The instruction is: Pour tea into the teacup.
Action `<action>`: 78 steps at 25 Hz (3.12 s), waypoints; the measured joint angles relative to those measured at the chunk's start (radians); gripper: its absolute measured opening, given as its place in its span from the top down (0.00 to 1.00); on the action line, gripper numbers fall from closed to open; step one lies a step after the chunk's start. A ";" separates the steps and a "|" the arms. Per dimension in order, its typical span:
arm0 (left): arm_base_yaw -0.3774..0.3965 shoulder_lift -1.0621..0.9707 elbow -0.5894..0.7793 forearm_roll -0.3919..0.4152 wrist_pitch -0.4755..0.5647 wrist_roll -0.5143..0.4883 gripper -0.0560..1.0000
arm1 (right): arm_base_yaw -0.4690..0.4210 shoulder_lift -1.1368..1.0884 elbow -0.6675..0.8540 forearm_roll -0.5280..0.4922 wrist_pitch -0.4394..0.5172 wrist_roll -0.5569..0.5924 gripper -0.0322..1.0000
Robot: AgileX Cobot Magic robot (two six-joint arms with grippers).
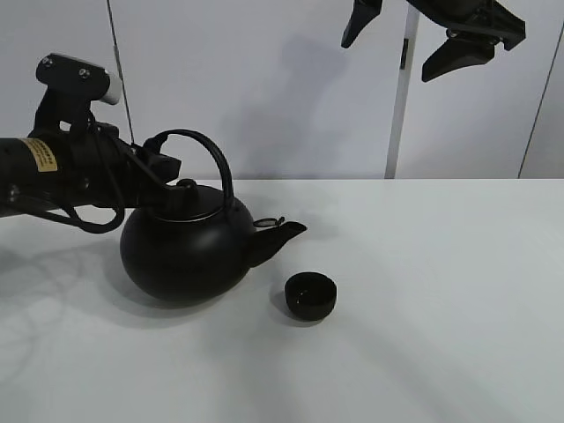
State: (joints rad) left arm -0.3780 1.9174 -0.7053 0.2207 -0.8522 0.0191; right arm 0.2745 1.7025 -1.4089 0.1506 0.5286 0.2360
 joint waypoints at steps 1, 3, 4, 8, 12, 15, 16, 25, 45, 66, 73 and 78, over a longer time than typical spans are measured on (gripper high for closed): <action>0.000 0.000 -0.007 0.000 0.014 0.007 0.86 | 0.000 0.000 0.000 0.000 0.000 0.000 0.35; 0.000 0.000 -0.015 -0.003 0.030 0.027 0.86 | 0.000 0.000 0.000 0.000 0.000 0.000 0.35; 0.000 0.000 -0.015 -0.003 0.032 0.037 0.86 | 0.000 0.000 0.000 0.000 0.000 0.000 0.35; 0.000 0.000 -0.016 -0.002 0.041 0.062 0.86 | 0.000 0.000 0.000 0.000 0.000 0.000 0.35; 0.000 0.001 -0.017 -0.002 0.045 0.065 0.86 | 0.000 0.000 0.000 0.000 0.000 0.000 0.35; 0.000 0.001 -0.029 -0.002 0.054 0.066 0.86 | 0.000 0.000 0.000 0.000 0.000 0.000 0.35; 0.000 0.001 -0.035 -0.002 0.056 0.066 0.86 | 0.000 0.000 0.000 0.000 0.000 0.000 0.35; 0.000 0.002 -0.065 -0.001 0.105 0.110 0.86 | 0.000 0.000 0.000 0.000 0.000 0.000 0.35; -0.004 0.003 -0.118 0.050 0.169 0.186 0.86 | 0.000 0.000 0.000 0.000 0.000 0.000 0.35; -0.035 0.003 -0.153 0.049 0.224 0.251 0.86 | 0.000 0.000 0.000 0.000 0.000 0.000 0.35; -0.047 0.003 -0.191 0.048 0.252 0.269 0.86 | 0.000 0.000 0.000 0.000 0.000 0.000 0.35; -0.053 0.004 -0.201 0.048 0.281 0.280 0.86 | 0.000 0.000 0.000 0.000 0.000 0.000 0.35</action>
State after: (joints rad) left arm -0.4311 1.9209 -0.9065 0.2687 -0.5708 0.2991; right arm 0.2745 1.7025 -1.4089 0.1506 0.5286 0.2360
